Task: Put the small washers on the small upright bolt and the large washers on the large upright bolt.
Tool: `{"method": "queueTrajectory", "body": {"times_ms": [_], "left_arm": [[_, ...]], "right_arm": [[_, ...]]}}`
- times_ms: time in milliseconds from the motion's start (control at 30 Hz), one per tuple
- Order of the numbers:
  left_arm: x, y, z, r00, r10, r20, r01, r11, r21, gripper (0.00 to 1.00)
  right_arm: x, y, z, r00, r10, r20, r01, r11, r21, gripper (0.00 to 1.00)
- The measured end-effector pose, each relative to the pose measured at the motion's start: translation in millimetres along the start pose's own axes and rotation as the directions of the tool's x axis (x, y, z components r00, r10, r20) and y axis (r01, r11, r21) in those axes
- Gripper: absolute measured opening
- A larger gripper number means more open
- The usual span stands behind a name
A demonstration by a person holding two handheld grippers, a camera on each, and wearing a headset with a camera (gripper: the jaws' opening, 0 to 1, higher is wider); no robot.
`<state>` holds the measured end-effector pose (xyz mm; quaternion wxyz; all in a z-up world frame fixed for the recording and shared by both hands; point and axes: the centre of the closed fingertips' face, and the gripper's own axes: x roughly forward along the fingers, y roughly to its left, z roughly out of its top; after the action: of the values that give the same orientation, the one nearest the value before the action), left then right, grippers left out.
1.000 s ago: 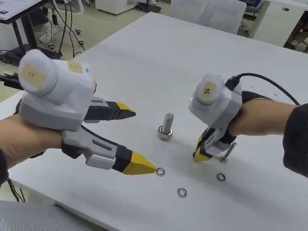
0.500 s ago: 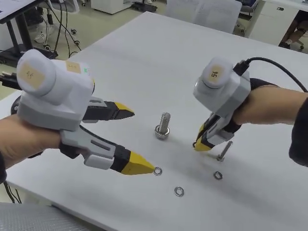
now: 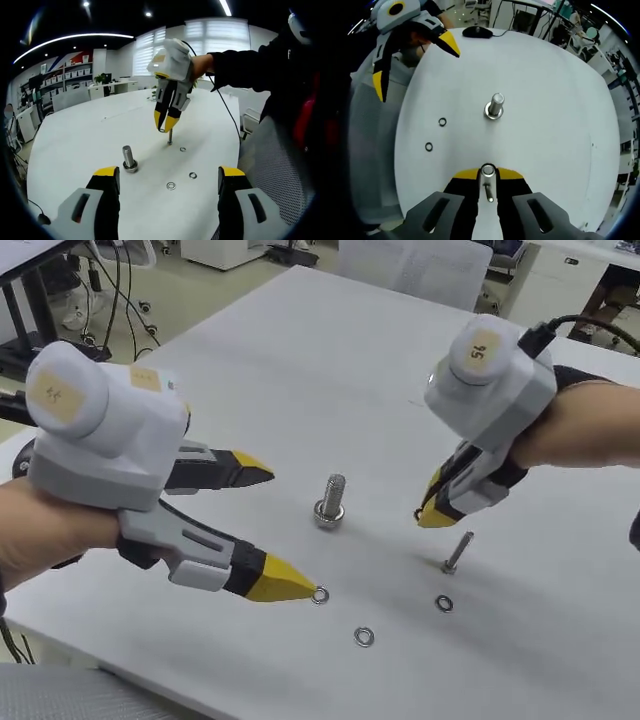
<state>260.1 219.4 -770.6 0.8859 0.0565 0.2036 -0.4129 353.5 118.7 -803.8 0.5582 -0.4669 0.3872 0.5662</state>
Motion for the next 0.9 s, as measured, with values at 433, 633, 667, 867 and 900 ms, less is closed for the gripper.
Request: {"method": "queueTrajectory", "body": {"times_ms": [433, 633, 667, 867, 900], "left_arm": [[1.3, 0.0, 0.0, 1.0, -0.004, -0.004, 0.004, 1.0, 0.001, 0.8], [1.7, 0.0, -0.3, 1.0, -0.005, -0.004, 0.005, 1.0, 0.001, 0.8], [1.7, -0.3, -0.4, 1.0, -0.006, -0.004, 0.006, 1.0, 0.0, 0.8], [2.2, -1.0, -0.3, 1.0, -0.008, -0.004, 0.008, 1.0, 0.0, 0.8], [2.3, -1.2, -0.4, 1.0, -0.009, -0.005, 0.009, 1.0, 0.001, 0.8]], "right_arm": [[-14.6, -8.7, -18.9, 0.9993, -0.018, -0.032, 0.019, 1.0, 0.02, 0.13], [-15.7, -12.1, -29.5, 0.9987, -0.018, -0.048, 0.02, 0.999, 0.036, 0.13], [-15.5, -11.9, -30.8, 0.9986, -0.018, -0.05, 0.02, 0.999, 0.036, 0.13], [-13.2, -11.7, -39.6, 0.9977, -0.016, -0.066, 0.019, 0.999, 0.047, 0.13], [-12.2, -11.8, -41.2, 0.9975, -0.016, -0.068, 0.02, 0.999, 0.048, 0.13]]}}
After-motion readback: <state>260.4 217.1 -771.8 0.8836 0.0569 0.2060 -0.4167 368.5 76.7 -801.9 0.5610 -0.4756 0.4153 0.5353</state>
